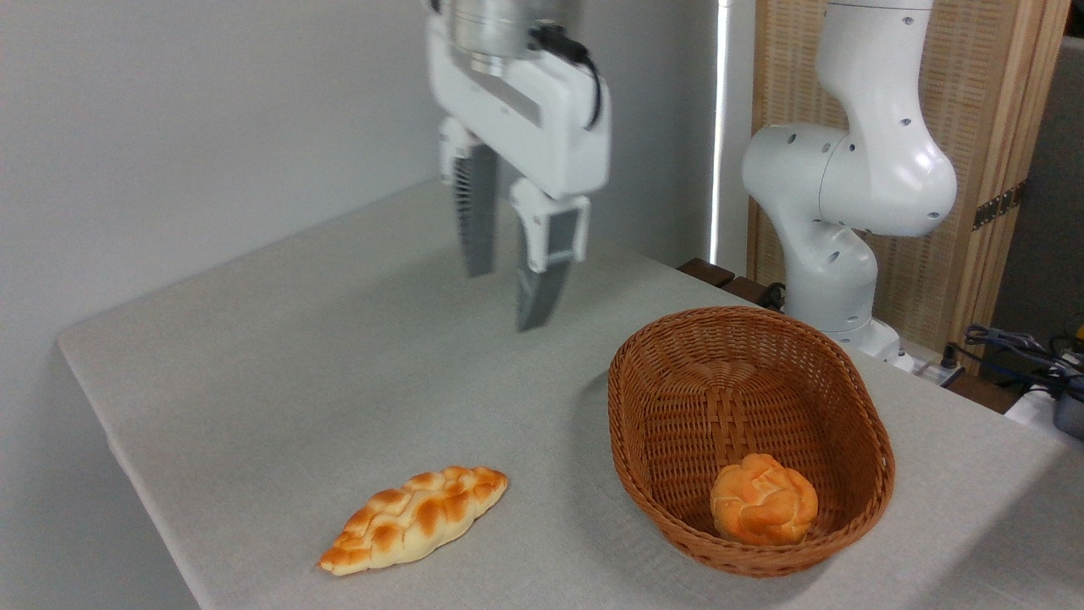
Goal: Put bread into the basket
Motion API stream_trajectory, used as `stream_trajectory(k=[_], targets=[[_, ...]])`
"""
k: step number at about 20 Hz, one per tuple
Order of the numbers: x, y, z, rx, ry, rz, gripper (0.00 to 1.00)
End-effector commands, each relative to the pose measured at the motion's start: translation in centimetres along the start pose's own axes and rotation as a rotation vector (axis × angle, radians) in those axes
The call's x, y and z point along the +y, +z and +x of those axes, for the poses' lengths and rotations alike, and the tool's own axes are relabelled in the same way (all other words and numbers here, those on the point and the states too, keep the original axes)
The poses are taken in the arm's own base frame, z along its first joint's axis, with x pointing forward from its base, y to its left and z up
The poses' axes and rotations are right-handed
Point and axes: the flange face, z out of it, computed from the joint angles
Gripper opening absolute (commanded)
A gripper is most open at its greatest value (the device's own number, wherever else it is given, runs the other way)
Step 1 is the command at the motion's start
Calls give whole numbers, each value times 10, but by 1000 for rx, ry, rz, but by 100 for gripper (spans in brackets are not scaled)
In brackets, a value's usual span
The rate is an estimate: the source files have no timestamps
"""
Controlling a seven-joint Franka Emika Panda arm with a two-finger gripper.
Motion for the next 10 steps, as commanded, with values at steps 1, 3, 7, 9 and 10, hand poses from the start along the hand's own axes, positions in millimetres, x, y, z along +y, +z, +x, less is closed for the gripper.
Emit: stream_trajectory(k=[1, 3, 7, 9, 10], targets=[[-7, 4, 34, -52, -73, -48, 100], [-1, 11, 42, -123, -45, -41, 100], [0, 19, 47, -141, -85, -44, 100], [-1, 21, 46, -146, -81, -49, 100], [-5, 22, 41, -147, -93, -49, 100]])
